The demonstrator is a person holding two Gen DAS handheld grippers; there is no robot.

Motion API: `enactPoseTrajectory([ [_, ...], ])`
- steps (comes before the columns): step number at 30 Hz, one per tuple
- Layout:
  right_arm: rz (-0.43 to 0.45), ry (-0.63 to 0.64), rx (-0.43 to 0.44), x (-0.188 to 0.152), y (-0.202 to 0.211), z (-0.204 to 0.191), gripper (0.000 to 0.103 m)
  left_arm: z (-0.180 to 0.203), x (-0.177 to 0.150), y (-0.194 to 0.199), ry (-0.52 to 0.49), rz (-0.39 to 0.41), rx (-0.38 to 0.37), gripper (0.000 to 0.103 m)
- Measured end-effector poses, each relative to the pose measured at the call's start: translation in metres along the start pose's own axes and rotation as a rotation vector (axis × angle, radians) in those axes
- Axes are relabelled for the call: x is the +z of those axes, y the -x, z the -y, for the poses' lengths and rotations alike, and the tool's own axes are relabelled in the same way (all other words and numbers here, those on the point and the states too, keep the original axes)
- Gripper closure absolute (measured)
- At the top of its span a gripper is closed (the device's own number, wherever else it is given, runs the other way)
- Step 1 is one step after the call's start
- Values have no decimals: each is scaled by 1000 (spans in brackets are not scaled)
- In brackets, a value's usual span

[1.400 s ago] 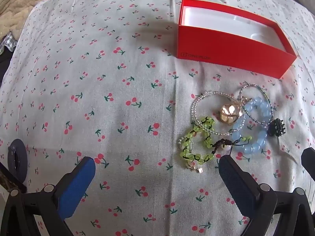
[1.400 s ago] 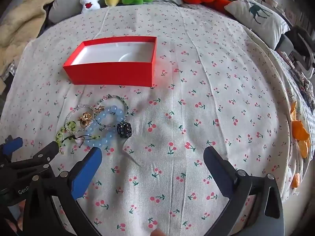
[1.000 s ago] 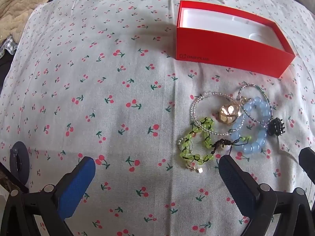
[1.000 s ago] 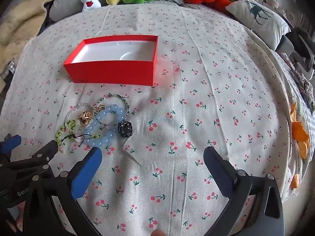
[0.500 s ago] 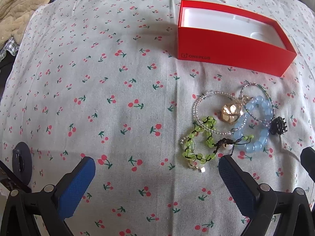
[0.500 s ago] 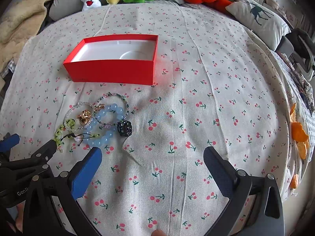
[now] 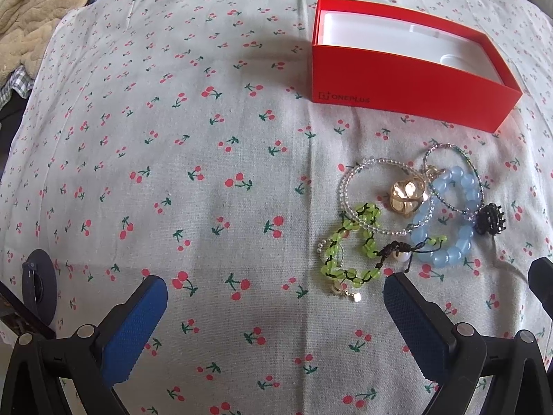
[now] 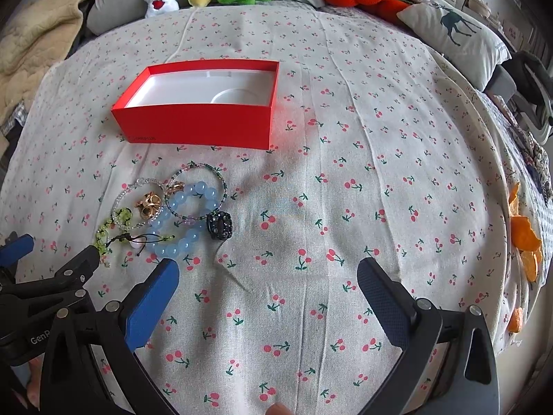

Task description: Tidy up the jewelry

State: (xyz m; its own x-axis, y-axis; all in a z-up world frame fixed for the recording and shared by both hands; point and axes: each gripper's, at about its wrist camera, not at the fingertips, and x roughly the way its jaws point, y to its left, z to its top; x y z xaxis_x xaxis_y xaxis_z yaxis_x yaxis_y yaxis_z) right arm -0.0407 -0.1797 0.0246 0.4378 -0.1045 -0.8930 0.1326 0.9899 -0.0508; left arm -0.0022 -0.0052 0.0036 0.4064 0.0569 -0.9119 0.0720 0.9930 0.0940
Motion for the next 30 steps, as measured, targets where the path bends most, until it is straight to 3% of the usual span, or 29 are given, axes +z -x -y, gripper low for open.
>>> enactPoseTrajectory([
  [30, -2, -1, -1, -1, -1, 1, 0, 0, -2, 0, -8, -2, 8, 0],
])
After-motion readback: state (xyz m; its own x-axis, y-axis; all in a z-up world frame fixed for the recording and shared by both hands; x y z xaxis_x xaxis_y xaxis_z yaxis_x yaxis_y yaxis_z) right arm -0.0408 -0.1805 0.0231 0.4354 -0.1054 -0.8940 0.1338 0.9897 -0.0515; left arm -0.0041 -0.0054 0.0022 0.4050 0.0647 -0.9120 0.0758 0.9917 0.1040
